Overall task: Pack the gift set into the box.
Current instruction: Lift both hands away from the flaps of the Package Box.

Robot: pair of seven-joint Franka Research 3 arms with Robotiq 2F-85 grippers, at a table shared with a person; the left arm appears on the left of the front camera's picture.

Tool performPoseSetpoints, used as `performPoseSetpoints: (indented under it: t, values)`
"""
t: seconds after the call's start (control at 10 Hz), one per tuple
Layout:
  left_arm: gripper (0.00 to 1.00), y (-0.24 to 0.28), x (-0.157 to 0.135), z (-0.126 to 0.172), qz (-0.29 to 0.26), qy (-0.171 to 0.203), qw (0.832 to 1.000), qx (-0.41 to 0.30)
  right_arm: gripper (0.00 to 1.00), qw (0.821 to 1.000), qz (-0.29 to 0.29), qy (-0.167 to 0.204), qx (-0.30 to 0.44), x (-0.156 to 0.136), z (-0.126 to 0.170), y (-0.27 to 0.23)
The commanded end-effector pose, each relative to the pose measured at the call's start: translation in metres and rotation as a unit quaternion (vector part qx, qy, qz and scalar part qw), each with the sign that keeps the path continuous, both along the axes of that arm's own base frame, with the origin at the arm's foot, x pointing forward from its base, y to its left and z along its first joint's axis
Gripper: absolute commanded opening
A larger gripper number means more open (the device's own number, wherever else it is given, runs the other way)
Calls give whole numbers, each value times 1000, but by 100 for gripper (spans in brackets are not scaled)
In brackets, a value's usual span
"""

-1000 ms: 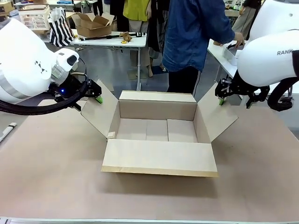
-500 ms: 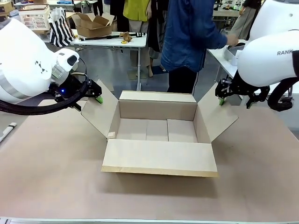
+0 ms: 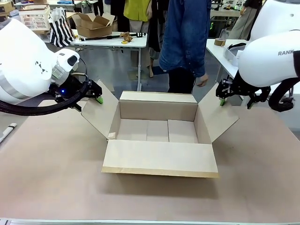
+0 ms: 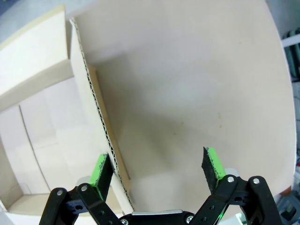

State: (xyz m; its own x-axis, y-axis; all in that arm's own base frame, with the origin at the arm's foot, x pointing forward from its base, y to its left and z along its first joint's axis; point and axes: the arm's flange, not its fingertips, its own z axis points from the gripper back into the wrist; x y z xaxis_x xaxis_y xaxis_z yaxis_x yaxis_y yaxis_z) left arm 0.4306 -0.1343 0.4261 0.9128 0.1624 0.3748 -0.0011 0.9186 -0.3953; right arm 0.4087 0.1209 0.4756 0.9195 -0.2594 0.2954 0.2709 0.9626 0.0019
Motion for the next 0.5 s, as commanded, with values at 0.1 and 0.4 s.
performPoseSetpoints:
  t: [0.1, 0.4]
  values:
    - [100, 0, -1, 1, 4, 1, 1000, 3, 100, 1000, -10, -4, -12, 2, 2, 1]
    - [100, 0, -1, 1, 4, 1, 1000, 3, 100, 1000, -10, -4, -12, 2, 2, 1]
